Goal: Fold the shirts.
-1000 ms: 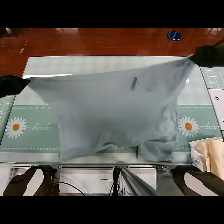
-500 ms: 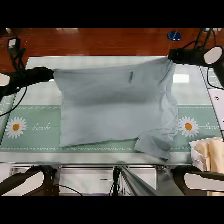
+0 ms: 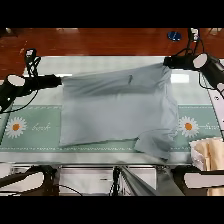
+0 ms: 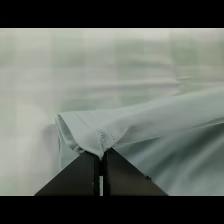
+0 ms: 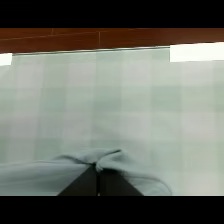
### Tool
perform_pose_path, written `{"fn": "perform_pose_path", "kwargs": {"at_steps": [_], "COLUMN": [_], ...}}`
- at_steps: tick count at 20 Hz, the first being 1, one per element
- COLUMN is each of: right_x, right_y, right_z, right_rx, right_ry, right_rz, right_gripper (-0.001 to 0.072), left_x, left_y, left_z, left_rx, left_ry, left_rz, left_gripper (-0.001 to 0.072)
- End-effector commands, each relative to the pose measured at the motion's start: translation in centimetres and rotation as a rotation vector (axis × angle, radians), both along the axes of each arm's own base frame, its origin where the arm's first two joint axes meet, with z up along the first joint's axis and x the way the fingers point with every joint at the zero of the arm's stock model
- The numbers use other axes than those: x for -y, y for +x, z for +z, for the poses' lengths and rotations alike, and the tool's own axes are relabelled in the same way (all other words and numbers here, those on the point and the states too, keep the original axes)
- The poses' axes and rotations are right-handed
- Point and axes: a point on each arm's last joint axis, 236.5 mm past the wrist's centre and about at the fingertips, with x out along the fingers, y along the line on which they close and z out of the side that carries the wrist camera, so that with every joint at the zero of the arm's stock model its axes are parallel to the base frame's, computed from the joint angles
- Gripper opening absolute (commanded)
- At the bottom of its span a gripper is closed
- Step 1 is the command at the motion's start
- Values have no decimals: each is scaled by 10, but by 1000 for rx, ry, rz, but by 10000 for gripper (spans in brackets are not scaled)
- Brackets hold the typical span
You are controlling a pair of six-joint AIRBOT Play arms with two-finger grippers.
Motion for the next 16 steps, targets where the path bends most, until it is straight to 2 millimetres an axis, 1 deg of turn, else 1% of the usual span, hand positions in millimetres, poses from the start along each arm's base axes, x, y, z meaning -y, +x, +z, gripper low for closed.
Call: {"fn": "perform_pose_path", "kwargs": {"at_steps": [1,2,3,4,5,7,8,10,11,12,14,16], "right_x": [-3,-5,-3,-2,1,7,8,10,16,21,23,17], "right_y": [-52,-72,-91,-107,-122,-138,-142,-151,-153,-151,-141,-135], "right_z": [1,-2,-6,-12,-19,-33,-40,-57,-66,-73,-82,-91], "right_rx": [-194,-270,-349,-418,-489,-567,-586,-632,-651,-655,-635,-630], "right_ry": [35,48,42,33,16,-12,-14,-19,-43,-63,-68,-37], "right_rz": [37,49,51,55,60,61,59,53,40,34,27,27], "right_gripper": [26,26,26,26,26,26,26,26,26,26,26,26], "left_x": [30,39,46,50,51,46,43,26,14,8,9,11], "left_y": [-50,-67,-82,-95,-102,-105,-106,-111,-115,-116,-117,-117], "left_z": [-3,-6,-9,-12,-15,-18,-20,-32,-38,-41,-41,-41], "left_rx": [-200,-286,-358,-417,-451,-471,-474,-512,-528,-534,-537,-537], "left_ry": [-122,-171,-204,-217,-215,-199,-184,-110,-56,-25,-23,-33], "left_rz": [-92,-96,-108,-119,-122,-107,-106,-71,-58,-60,-62,-63], "left_gripper": [24,24,24,24,24,24,24,24,24,24,24,24]}}
